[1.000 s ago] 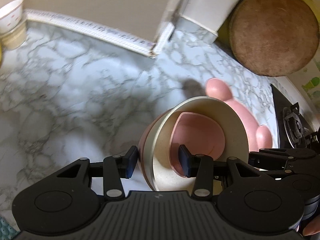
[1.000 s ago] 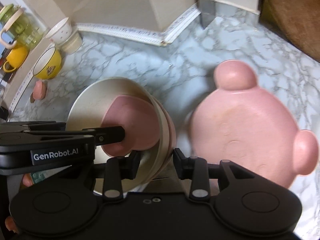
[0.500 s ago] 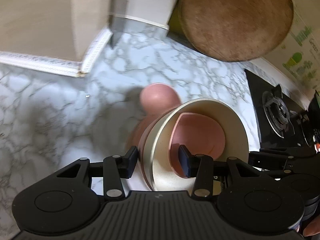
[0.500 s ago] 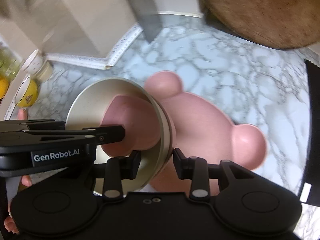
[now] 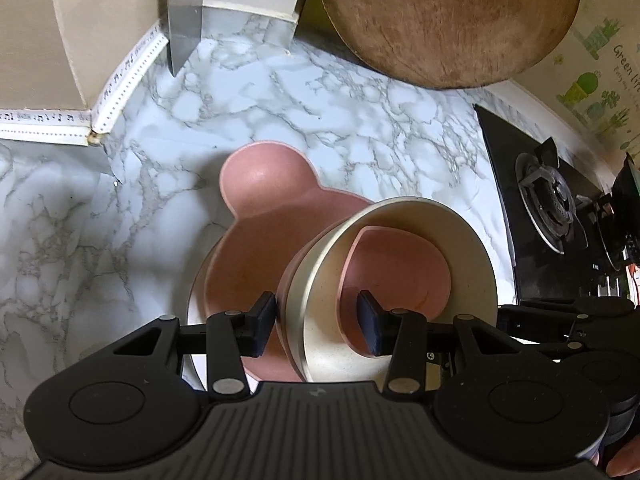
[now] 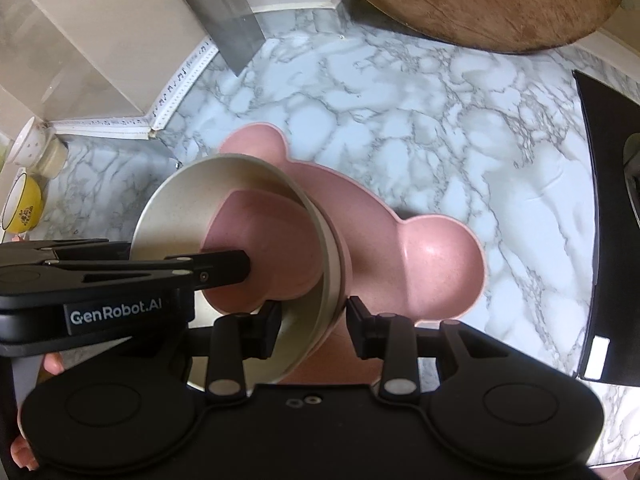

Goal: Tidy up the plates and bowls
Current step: 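Lift the nested bowls and carry them over the bear plate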

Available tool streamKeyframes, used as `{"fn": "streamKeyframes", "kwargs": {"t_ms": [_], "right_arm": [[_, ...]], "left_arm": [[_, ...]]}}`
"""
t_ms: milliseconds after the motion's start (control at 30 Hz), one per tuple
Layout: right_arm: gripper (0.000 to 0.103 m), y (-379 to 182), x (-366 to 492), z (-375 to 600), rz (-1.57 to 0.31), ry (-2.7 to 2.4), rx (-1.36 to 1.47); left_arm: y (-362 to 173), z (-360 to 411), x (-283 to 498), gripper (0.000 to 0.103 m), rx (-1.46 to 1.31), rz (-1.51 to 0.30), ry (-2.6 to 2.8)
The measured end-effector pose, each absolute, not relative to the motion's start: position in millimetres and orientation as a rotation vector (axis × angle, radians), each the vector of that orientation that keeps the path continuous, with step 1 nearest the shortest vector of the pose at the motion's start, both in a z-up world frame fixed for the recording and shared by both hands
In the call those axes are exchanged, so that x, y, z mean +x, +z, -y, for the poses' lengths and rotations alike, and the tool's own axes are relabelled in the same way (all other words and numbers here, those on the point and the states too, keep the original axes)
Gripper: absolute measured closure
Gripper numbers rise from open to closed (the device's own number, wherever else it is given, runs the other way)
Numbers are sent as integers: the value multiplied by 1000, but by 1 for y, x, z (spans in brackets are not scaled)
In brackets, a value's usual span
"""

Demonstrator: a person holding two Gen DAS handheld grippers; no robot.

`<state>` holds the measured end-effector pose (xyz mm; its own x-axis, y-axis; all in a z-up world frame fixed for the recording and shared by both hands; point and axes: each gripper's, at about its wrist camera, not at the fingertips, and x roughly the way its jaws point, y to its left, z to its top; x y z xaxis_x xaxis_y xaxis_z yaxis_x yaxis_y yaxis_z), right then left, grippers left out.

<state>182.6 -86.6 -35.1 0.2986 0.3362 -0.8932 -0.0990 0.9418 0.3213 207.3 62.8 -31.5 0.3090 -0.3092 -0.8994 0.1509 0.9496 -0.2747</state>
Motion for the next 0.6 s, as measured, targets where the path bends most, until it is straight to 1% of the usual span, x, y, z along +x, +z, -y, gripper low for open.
{"fn": "streamKeyframes", "kwargs": {"t_ms": [600], "right_arm": [[68,-49,188,90,-1276,271,221]], "left_arm": [[-47,-57,214,60,-147,-1249,-321]]}}
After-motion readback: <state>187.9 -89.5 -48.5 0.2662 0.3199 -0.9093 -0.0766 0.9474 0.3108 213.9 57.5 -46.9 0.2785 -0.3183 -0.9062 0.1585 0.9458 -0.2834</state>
